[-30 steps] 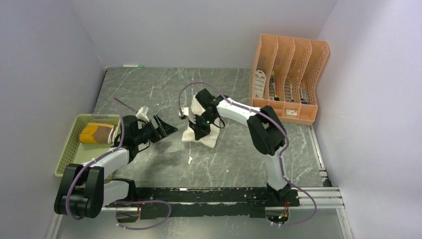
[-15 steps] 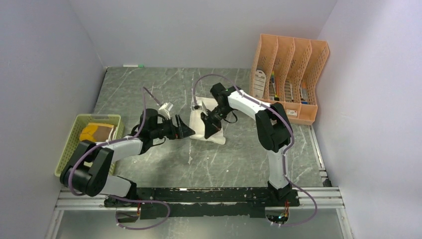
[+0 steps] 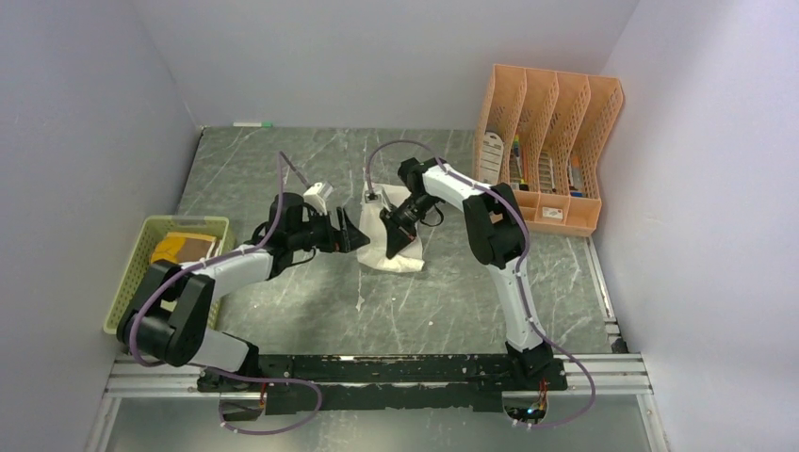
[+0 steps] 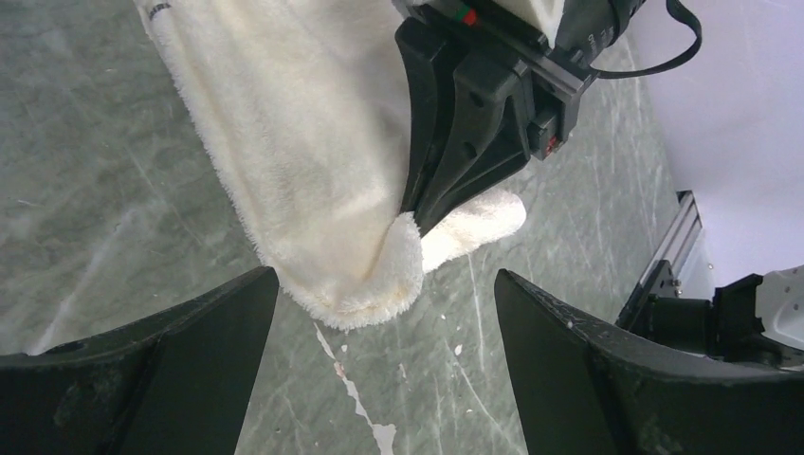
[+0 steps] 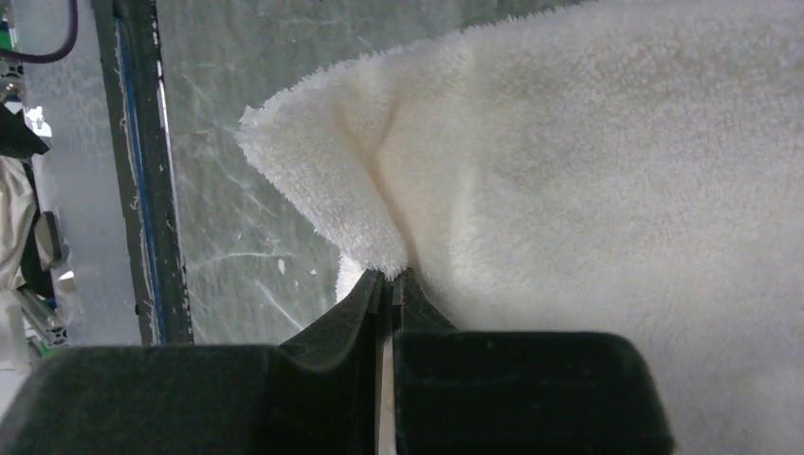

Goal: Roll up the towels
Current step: Roll the towel at the center of the board.

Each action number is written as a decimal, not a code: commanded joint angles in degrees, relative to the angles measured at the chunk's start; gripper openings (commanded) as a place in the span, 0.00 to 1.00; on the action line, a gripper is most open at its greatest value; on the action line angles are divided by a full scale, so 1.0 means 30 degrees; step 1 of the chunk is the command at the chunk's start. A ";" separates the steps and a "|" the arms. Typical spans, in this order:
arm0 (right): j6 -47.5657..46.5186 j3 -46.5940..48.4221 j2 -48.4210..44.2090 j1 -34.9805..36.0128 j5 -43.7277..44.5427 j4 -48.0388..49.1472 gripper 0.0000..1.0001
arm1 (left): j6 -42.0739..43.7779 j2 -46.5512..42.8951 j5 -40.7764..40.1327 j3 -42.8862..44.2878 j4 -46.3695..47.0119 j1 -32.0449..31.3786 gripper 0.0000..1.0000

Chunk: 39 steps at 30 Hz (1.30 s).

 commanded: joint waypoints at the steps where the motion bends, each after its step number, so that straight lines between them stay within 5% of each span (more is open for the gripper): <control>1: 0.0444 0.0707 0.0427 -0.0024 0.0548 -0.0311 0.00 | 0.0875 0.0722 -0.0928 0.0655 -0.1187 -0.0364 0.97; 10: 0.1063 0.1425 0.1317 -0.0016 0.1064 0.0393 0.00 | 0.0934 0.1939 -0.1647 0.0743 -0.0689 -0.1741 0.97; 18: 0.1112 0.1538 0.1315 -0.0023 0.1144 0.0642 0.00 | 0.0446 0.4727 -0.3723 0.2259 -0.3545 -0.1831 0.97; 26: 0.1877 0.1003 0.0051 -0.0023 0.1725 0.1921 0.10 | -0.0294 0.6597 -0.6152 0.3470 -0.5456 -0.1971 0.96; 36: 0.2026 0.0729 -0.0965 -0.0038 0.1972 0.2391 0.12 | -0.0455 0.5379 -0.8514 0.2455 -0.5212 -0.2241 0.08; 39: 0.2013 0.0395 -0.1110 -0.0035 0.1988 0.2571 0.12 | 0.0009 0.3634 -0.9480 0.2250 -0.5412 -0.2183 0.07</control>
